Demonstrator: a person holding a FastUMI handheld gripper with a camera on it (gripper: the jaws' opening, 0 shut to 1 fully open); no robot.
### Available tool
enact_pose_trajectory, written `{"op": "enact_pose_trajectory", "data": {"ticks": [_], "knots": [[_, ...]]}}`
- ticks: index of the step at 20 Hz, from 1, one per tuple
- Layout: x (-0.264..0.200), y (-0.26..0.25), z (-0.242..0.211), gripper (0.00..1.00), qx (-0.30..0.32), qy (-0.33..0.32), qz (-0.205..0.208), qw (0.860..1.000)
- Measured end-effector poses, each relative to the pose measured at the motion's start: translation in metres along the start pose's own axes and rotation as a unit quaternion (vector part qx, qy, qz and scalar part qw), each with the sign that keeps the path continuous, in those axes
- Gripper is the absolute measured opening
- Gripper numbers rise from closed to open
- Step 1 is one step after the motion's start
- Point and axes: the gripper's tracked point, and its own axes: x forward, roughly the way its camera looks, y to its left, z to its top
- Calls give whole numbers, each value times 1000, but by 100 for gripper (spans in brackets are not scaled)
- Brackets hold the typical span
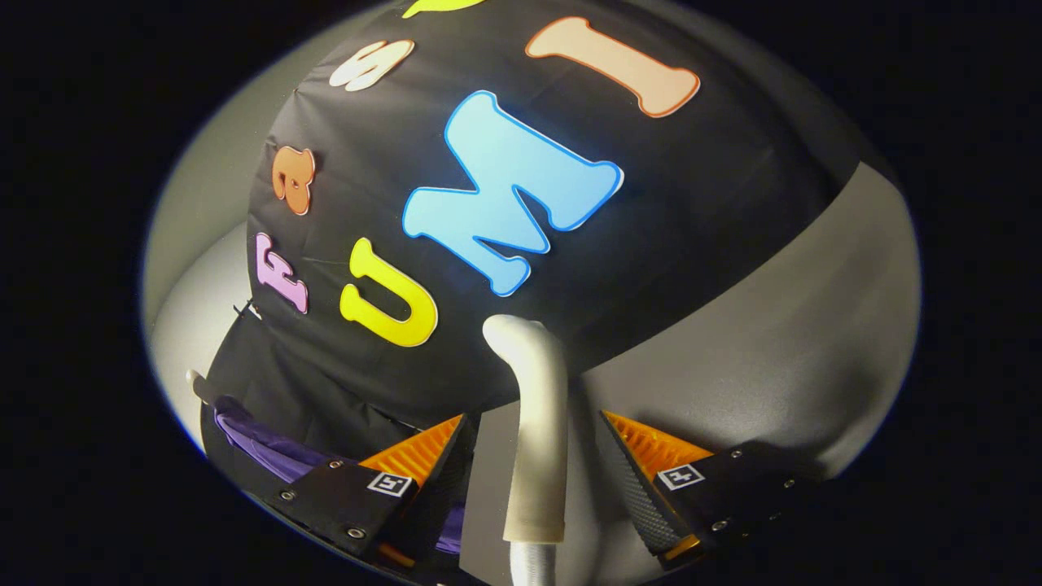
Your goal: Iron the clothes twice with a garment steamer, once on the left side and once on the right side.
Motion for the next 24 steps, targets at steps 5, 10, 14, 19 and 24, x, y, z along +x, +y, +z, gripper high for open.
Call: {"op": "enact_pose_trajectory", "data": {"ticks": [5,10,14,19,24], "knots": [[12,-3,-14,83,41,38,36,998],[20,-8,-10,61,112,53,55,991],[23,-9,-16,45,133,58,67,987],[9,6,-9,35,62,14,44,997],[-31,51,-24,33,-25,-20,63,997]]}}
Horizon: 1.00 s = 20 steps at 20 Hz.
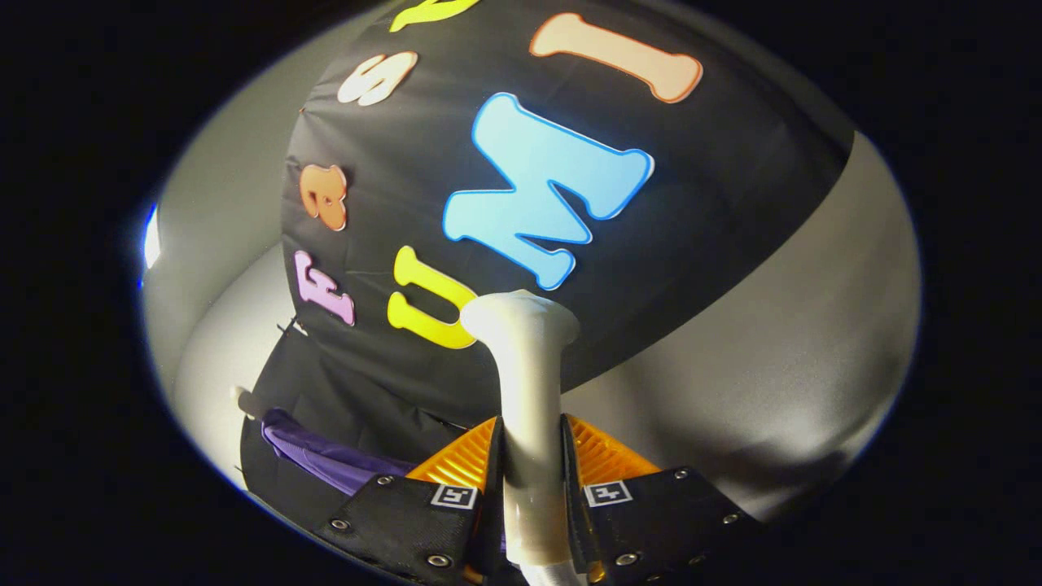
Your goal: Iron the clothes twice with a garment steamer, once on the left side and once on the right side.
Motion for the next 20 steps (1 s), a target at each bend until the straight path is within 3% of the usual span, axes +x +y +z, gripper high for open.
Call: {"op": "enact_pose_trajectory", "data": {"ticks": [10,20], "knots": [[-68,61,-84,33,-113,-82,-15,990],[-133,165,-175,33,-251,-165,-28,953]]}}
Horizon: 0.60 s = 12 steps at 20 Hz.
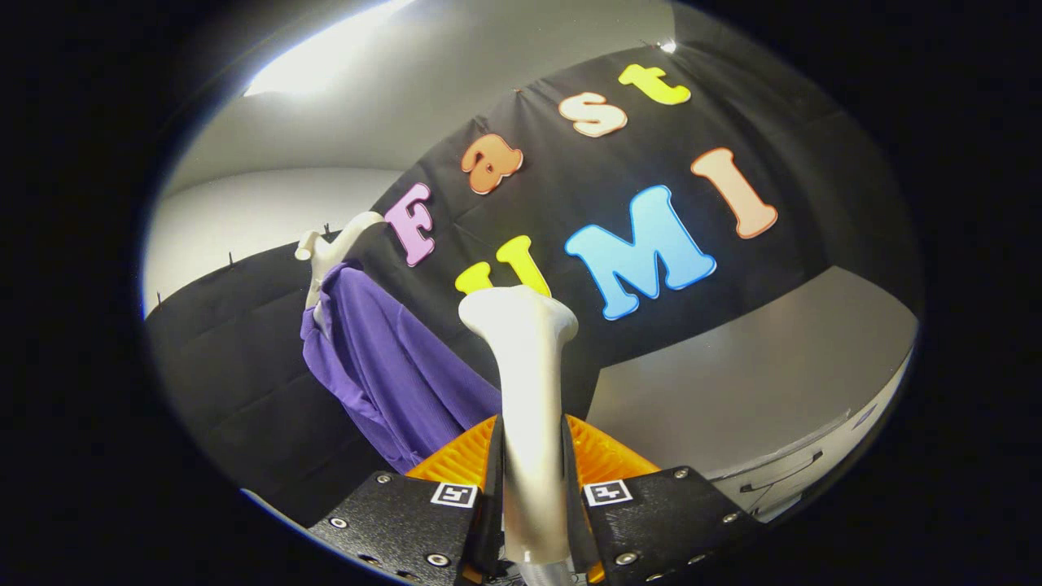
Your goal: Iron the clothes twice with a garment steamer, once on the left side and once on the right side.
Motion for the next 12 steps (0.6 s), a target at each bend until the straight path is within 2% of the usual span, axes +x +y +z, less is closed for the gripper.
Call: {"op": "enact_pose_trajectory", "data": {"ticks": [5,12], "knots": [[-26,67,10,33,-56,-82,-15,995],[-24,138,-4,33,-133,-144,-35,980]]}}
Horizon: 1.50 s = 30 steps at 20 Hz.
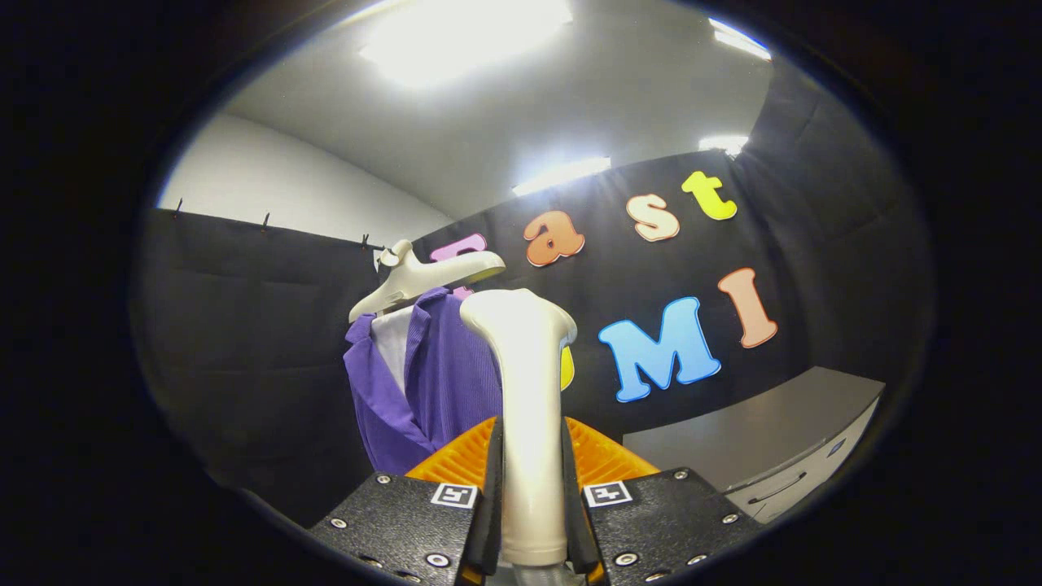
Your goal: Iron the clothes twice with a garment steamer, once on the left side and once on the right side.
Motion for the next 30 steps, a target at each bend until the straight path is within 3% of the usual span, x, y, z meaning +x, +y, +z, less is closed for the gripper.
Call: {"op": "enact_pose_trajectory", "data": {"ticks": [5,11,21,30], "knots": [[11,39,3,33,-50,-61,-22,997],[37,76,-5,33,-111,-90,-42,989],[73,91,-58,33,-163,-45,-73,983],[50,88,-144,33,-164,26,-69,984]]}}
